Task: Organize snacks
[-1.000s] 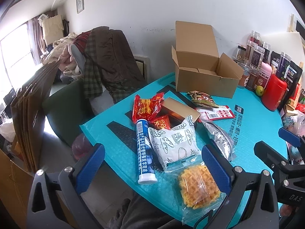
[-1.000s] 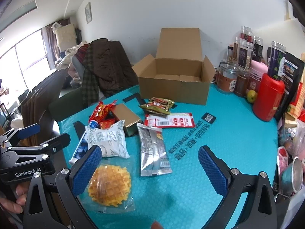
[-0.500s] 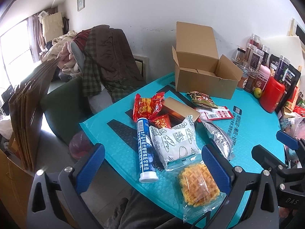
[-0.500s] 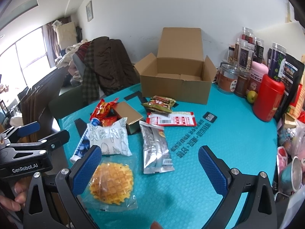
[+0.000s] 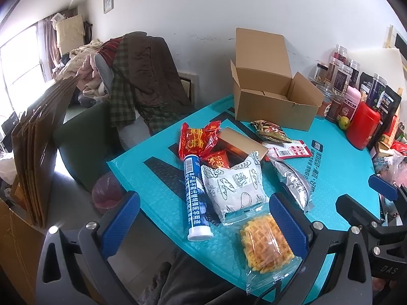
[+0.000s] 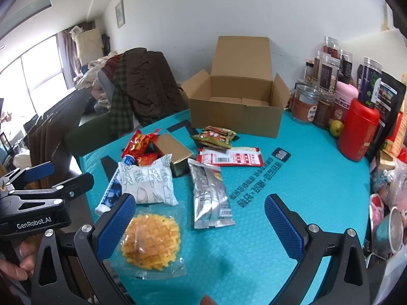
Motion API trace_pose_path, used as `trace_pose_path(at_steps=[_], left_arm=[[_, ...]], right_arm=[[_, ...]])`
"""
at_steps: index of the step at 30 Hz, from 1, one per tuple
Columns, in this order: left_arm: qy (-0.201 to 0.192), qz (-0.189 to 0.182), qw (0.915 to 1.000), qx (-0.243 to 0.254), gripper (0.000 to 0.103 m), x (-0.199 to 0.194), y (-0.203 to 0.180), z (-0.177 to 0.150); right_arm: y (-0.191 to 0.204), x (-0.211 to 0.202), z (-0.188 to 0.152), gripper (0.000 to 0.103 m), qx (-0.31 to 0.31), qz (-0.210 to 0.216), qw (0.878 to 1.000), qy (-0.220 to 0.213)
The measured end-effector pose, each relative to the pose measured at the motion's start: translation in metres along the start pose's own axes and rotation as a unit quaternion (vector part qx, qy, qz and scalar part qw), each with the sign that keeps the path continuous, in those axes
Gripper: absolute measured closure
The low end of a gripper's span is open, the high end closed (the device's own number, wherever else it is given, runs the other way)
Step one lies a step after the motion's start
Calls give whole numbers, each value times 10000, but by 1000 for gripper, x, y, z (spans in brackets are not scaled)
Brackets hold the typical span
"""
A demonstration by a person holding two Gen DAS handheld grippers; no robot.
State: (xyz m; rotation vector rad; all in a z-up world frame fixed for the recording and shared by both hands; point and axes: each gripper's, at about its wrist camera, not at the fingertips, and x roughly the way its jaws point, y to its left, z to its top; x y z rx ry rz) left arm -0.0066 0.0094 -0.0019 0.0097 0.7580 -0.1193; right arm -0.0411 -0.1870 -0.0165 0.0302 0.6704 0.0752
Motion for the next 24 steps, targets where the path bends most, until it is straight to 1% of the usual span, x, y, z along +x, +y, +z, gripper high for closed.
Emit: trace_pose_path(at_steps=[14,24], left_arm=[[14,6,10000,-38,0,1,5,-1],[71,51,10000,-38,0,3,11,-7]], right_arm=[[1,1,-2,0,1,20,10000,13],[6,4,-4,0,11,121,9999,83]])
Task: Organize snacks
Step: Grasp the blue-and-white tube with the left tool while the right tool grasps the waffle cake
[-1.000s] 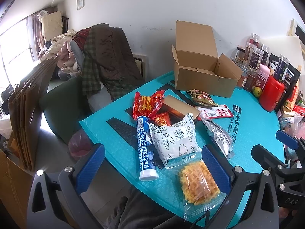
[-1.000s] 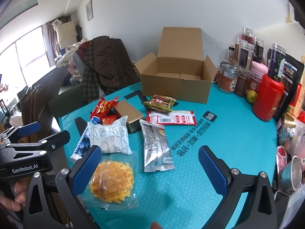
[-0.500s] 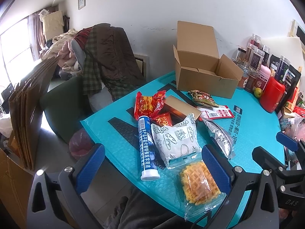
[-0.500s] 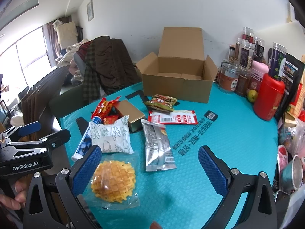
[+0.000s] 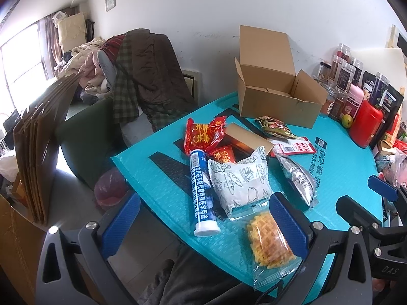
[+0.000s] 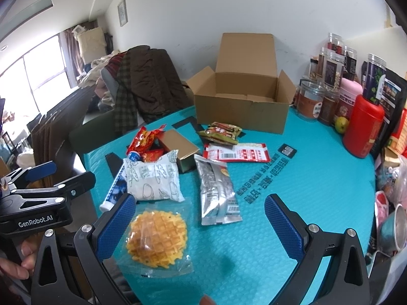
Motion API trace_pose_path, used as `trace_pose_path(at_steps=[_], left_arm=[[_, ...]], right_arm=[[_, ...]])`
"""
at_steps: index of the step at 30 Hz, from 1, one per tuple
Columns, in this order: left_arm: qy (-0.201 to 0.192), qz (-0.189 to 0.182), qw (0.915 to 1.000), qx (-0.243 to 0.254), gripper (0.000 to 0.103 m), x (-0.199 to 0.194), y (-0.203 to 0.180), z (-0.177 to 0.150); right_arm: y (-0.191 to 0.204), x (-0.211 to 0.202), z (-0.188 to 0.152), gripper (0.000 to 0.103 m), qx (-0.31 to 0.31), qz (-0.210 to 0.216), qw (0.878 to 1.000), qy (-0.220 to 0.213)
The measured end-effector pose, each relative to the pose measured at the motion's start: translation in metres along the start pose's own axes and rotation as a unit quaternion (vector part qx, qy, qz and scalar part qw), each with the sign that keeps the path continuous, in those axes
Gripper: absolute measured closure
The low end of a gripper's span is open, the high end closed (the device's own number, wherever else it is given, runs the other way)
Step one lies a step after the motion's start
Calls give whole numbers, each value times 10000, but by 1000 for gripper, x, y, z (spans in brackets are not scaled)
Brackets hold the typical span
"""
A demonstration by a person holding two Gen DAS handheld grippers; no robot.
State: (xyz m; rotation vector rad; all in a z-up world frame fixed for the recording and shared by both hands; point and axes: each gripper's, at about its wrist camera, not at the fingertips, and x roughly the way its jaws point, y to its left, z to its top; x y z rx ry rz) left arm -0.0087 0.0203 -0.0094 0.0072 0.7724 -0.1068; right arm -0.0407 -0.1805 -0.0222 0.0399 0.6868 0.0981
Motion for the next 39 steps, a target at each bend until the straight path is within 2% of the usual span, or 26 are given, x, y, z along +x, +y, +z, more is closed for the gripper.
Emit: trace_pose_path(at_steps=[14,26,39], left_arm=[[189,-36,9998,-89,0,7,20,-18],[409,6,9988,-257,0,24,43,-33],[628,-112,9975,-306,0,48,49,-39]], right_arm=[[19,13,-14,0,-51,212,9994,255],[38,53,-33,0,-17,486,9950,877],[55,94,-45,0,-239,238,9898,1383]])
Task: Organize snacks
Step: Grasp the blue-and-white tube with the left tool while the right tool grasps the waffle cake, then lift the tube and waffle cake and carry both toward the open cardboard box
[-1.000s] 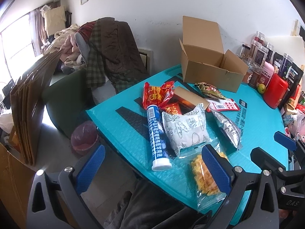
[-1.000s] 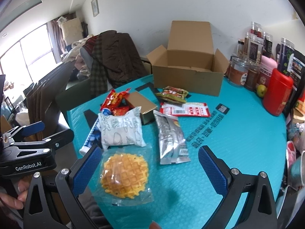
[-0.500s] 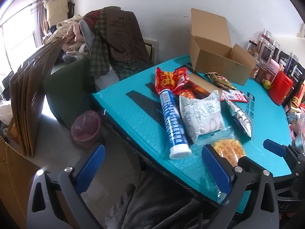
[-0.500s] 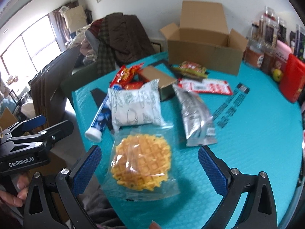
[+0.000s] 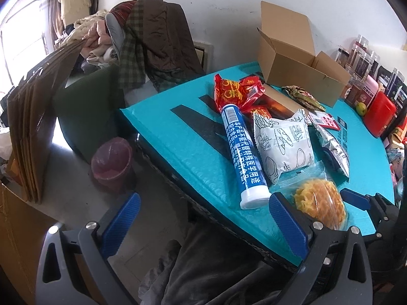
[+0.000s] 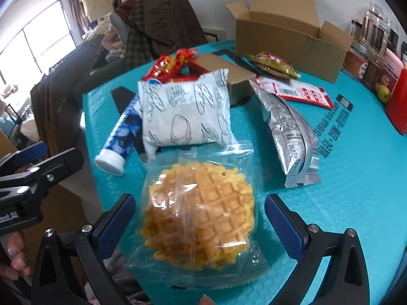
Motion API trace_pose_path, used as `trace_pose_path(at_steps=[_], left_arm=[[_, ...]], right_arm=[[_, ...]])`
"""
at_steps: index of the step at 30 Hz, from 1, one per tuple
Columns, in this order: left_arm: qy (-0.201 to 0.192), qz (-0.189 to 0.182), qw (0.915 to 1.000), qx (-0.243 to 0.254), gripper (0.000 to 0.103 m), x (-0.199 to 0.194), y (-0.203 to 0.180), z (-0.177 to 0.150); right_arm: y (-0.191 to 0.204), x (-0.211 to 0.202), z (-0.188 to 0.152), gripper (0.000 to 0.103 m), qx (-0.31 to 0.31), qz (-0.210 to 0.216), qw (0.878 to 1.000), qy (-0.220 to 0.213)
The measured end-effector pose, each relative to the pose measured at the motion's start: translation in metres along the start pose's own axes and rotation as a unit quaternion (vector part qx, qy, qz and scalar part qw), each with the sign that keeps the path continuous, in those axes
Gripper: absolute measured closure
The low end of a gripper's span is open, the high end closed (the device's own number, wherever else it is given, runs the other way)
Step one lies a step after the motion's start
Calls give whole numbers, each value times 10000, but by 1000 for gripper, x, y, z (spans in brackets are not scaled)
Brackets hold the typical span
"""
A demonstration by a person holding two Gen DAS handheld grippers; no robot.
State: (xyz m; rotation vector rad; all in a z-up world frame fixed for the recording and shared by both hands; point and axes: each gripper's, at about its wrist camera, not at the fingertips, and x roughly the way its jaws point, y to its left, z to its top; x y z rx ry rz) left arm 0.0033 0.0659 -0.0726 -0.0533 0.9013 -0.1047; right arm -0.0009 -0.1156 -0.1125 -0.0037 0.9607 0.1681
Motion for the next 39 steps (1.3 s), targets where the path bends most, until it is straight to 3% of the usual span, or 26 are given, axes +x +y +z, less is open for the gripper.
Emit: trace_pose_path(at_steps=[5,8,12,18,22,24,28,39], left_arm=[[63,-55,10000,40,0,7,-4,2],[86,-65,9999,66,0,11,-7,4],[74,-89,9999,102,1,15,-12,8],[152,-146,9994,266,21,28,-27,13],[368,-102,9987,328,42,45,-34,17],[397,-56,9985,362,47,49,-35,18],[363,-127,9982,455,71,53,-39,19],[498,-288,9967,566,75,35,-41,5]], right_arm=[[-5,11,-1,0,90,-3,9998,167],[-3,8,-2,16,-33,-11,10000,86],[-6,4,-3,25,-110,25,9999,10],[-20,-11,-7,26,-31,316,9995,-70],[-27,-20,-8,26,24,392,9991,-145],[-31,-25,-10,26,72,449,9988,-179],[-32,-29,-11,26,74,482,9986,-223],[-40,-33,-14,26,110,433,9987,-255]])
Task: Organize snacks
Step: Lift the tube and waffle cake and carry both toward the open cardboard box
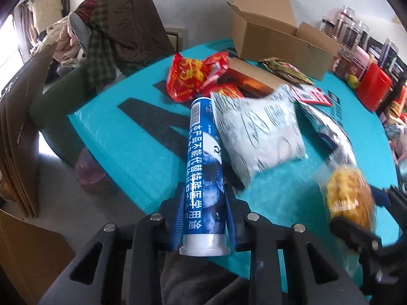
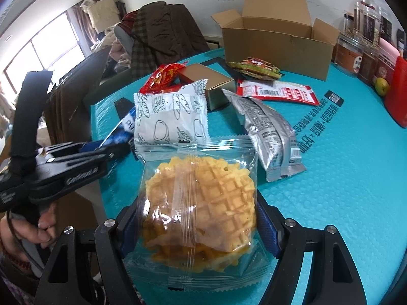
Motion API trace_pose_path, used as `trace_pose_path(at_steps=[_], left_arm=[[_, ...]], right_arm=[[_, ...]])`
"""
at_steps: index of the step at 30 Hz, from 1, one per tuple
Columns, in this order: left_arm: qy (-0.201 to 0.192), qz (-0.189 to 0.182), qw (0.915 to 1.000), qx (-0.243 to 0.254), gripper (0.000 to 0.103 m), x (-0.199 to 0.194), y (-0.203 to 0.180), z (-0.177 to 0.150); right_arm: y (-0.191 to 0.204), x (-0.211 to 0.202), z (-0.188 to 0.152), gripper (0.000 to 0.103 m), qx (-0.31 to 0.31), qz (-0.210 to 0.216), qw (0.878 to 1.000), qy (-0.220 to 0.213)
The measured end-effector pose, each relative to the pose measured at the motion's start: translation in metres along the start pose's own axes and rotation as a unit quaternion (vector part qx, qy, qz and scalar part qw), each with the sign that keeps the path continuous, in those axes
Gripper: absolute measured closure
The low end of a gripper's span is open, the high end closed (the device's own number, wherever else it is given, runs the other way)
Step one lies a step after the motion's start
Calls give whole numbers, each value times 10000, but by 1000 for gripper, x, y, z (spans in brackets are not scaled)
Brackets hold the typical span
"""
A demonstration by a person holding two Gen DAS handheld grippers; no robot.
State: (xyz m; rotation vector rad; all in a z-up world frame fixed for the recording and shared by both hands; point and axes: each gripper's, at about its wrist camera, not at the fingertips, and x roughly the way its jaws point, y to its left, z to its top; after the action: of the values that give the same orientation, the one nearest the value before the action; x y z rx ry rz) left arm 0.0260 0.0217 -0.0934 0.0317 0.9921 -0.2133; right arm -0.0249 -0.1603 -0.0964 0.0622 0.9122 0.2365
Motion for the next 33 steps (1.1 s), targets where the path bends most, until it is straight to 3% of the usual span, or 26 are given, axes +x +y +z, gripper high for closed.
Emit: trace_pose_path(at_steps=[8,19,33], left_arm=[[169,57,9997,147,75,2,-5,-4],[-143,201,9986,463,75,13,-13,7],[-237,-211,9994,103,75,-24,-4,-14]], right_arm=[[-8,-5,-3,26,59,-70,10000,-29],[-8,-1,-5,25,29,-161,9999,4],[-3,-7,-13,26,56,-84,9999,-98]])
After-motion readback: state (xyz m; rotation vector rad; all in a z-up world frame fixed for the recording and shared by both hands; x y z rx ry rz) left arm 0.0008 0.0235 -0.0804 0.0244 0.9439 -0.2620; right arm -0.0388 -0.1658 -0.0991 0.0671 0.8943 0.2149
